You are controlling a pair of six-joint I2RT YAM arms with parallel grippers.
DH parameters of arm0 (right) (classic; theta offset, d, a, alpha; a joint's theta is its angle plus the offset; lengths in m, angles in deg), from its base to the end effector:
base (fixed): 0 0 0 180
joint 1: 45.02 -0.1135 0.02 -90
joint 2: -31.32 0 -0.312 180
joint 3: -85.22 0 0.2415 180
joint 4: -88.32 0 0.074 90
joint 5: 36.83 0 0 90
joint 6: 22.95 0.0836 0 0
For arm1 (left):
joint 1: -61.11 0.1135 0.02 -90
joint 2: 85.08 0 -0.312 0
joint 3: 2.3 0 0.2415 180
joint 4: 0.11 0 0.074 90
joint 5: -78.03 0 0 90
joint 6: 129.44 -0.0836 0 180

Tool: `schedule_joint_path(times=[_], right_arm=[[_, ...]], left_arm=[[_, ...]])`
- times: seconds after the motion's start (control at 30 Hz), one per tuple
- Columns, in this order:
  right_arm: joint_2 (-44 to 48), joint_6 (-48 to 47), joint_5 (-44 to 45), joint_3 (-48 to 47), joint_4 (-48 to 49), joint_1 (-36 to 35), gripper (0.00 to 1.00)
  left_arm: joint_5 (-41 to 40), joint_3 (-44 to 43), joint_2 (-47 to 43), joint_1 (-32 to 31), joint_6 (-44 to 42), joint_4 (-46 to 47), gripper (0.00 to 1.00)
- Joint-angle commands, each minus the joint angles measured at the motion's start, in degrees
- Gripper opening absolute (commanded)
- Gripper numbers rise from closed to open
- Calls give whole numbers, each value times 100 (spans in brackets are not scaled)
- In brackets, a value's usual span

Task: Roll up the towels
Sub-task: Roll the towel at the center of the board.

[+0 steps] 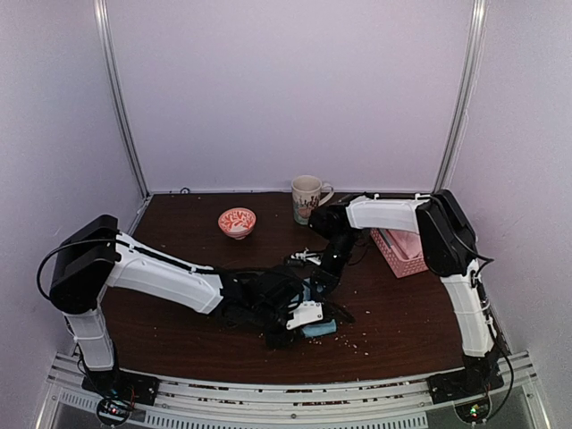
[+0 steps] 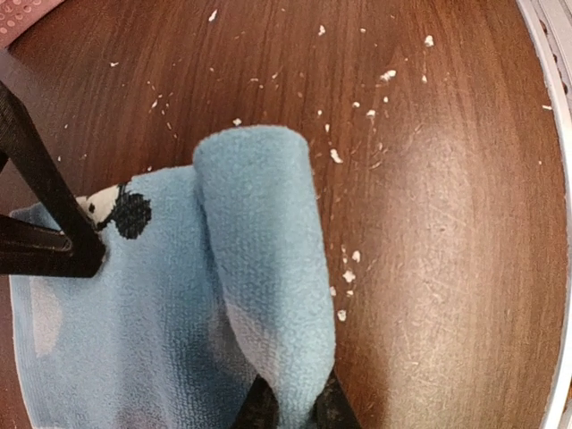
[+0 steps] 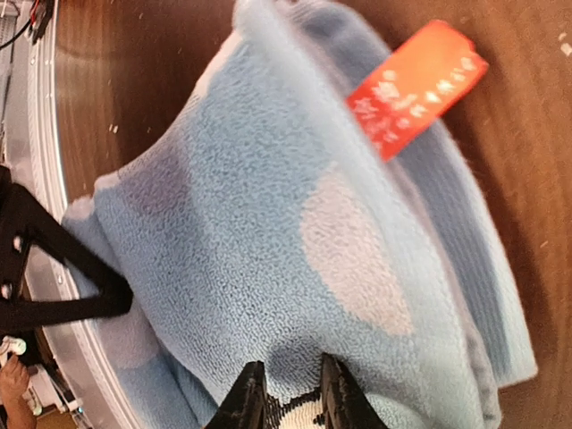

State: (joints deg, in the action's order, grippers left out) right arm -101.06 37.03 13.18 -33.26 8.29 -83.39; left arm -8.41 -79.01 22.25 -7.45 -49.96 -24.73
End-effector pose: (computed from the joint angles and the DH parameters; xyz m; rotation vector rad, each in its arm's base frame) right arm 0.3236 0.3247 0.1482 1.5712 -2.3756 -1.0264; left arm 0.1452 -0.3840 0.1590 1.6757 1.9902 -0.4657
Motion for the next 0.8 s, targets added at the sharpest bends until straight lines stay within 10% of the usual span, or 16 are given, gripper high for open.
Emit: schedule_joint_path(times=[0.0,0.37,0.77], right_arm=[[-196,369,559,-195,708,17,24],[840,200,-615,-2465,-838,295,32],[3654,-1264,-1503,-523,-538,350,46]], left_arm=[[433,-77,75,99,208,-69,0],[2033,-29,316,937,920,131,0],[4503,-1315,2032,1754,1756,-1187,3]])
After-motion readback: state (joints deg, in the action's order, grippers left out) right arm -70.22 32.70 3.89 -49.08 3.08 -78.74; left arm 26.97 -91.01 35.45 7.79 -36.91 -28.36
